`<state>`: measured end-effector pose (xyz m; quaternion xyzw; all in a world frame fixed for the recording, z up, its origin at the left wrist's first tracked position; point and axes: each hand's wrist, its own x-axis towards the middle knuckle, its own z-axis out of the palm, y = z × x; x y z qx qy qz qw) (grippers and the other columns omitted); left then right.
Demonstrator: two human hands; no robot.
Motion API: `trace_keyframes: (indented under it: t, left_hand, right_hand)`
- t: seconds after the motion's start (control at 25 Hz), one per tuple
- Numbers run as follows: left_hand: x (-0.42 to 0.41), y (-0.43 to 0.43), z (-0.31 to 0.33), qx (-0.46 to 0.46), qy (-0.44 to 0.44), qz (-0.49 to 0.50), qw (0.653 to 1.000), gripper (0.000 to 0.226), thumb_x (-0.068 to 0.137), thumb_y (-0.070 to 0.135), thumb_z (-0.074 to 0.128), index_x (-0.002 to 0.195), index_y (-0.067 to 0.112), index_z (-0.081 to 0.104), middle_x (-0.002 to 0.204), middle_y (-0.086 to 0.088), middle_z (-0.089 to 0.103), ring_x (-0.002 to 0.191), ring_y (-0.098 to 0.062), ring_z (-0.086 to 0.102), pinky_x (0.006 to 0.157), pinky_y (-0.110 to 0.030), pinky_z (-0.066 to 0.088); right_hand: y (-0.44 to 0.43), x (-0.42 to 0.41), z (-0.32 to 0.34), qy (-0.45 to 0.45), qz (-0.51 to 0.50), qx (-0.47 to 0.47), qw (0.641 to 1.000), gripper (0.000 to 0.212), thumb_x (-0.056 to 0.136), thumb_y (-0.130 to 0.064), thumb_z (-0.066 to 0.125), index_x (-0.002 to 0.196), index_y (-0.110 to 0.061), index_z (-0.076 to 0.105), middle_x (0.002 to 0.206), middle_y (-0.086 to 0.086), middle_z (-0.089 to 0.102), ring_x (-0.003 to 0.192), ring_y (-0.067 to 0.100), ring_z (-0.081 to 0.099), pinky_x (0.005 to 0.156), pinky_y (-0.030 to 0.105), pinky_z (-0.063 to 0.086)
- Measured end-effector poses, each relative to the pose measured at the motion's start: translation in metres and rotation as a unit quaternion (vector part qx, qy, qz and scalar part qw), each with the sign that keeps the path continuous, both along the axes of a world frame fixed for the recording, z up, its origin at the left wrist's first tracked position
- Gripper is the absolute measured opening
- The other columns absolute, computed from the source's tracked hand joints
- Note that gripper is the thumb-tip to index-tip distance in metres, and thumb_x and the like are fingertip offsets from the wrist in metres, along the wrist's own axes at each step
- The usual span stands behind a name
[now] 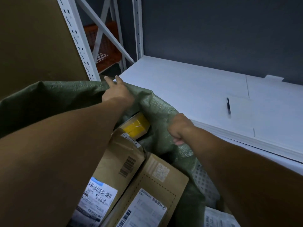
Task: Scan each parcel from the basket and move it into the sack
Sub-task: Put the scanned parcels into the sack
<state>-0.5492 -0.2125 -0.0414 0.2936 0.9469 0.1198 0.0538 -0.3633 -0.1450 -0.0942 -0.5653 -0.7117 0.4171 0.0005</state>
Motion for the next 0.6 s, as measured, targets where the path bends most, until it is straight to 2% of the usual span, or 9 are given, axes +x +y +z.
trace_keyframes:
  t: [0.12, 0.2, 0.28, 0.36, 0.44, 0.52, 0.6]
  left_hand:
    - [-0.011, -0.001, -0.008, -0.007, 0.009, 0.017, 1.000, 0.095, 0.092, 0.011, 0.068, 0.163, 0.013, 0.005, 0.166, -0.019, 0.006, 0.137, -0.044, 0.044, 0.099, -0.045, 0.048]
    - [-0.013, -0.005, -0.012, 0.009, 0.012, 0.025, 1.000, 0.074, 0.092, 0.009, 0.068, 0.154, 0.005, 0.028, 0.156, -0.022, 0.024, 0.130, -0.042, 0.050, 0.098, -0.045, 0.048]
    - [-0.013, -0.009, -0.010, 0.038, 0.003, 0.028, 0.999, 0.048, 0.096, 0.006, 0.061, 0.142, 0.001, 0.045, 0.146, -0.022, 0.037, 0.125, -0.042, 0.053, 0.100, -0.045, 0.047]
    - [-0.010, -0.014, 0.000, 0.074, -0.005, 0.033, 0.997, 0.040, 0.099, 0.002, 0.055, 0.138, 0.000, 0.050, 0.144, -0.023, 0.041, 0.126, -0.042, 0.052, 0.105, -0.046, 0.044]
    - [-0.008, -0.018, 0.022, 0.122, -0.006, 0.041, 0.992, 0.040, 0.099, -0.001, 0.053, 0.139, 0.000, 0.049, 0.146, -0.022, 0.040, 0.127, -0.040, 0.051, 0.107, -0.045, 0.042]
    - [-0.008, -0.023, 0.054, 0.166, 0.001, 0.048, 0.985, 0.041, 0.099, -0.001, 0.052, 0.140, 0.002, 0.047, 0.147, -0.020, 0.038, 0.127, -0.038, 0.051, 0.108, -0.044, 0.042]
    - [-0.012, -0.028, 0.089, 0.185, 0.011, 0.050, 0.981, 0.042, 0.100, 0.001, 0.052, 0.142, 0.002, 0.046, 0.151, -0.020, 0.036, 0.131, -0.036, 0.047, 0.111, -0.045, 0.040]
  right_hand:
    - [0.001, 0.000, -0.005, -0.017, 0.003, 0.032, 0.999, 0.053, 0.087, 0.017, 0.056, 0.137, 0.001, 0.051, 0.098, 0.022, 0.062, 0.073, 0.035, 0.071, 0.057, 0.039, 0.061]
    - [-0.004, 0.003, -0.004, -0.022, -0.005, 0.047, 0.999, 0.040, 0.087, 0.016, 0.057, 0.124, 0.001, 0.057, 0.097, 0.015, 0.053, 0.068, 0.035, 0.071, 0.058, 0.040, 0.062]
    - [-0.006, 0.006, -0.001, -0.025, -0.014, 0.079, 0.996, 0.029, 0.086, 0.013, 0.059, 0.111, -0.003, 0.059, 0.096, 0.015, 0.056, 0.068, 0.033, 0.071, 0.058, 0.037, 0.059]
    - [-0.003, 0.009, 0.011, -0.004, -0.046, 0.125, 0.991, 0.018, 0.087, 0.005, 0.056, 0.102, -0.005, 0.060, 0.099, 0.019, 0.068, 0.083, 0.037, 0.073, 0.075, 0.042, 0.061]
    - [0.002, 0.014, 0.040, 0.031, -0.090, 0.172, 0.980, 0.006, 0.092, -0.004, 0.051, 0.091, -0.009, 0.055, 0.107, 0.022, 0.070, 0.094, 0.039, 0.073, 0.088, 0.047, 0.059]
    - [0.005, 0.020, 0.076, 0.039, -0.103, 0.217, 0.970, 0.015, 0.094, -0.005, 0.050, 0.081, -0.012, 0.047, 0.104, 0.022, 0.071, 0.093, 0.038, 0.071, 0.085, 0.043, 0.058]
    - [0.002, 0.028, 0.107, 0.031, -0.090, 0.267, 0.959, 0.010, 0.093, -0.001, 0.050, 0.087, -0.009, 0.050, 0.099, 0.019, 0.070, 0.088, 0.036, 0.067, 0.074, 0.037, 0.052]
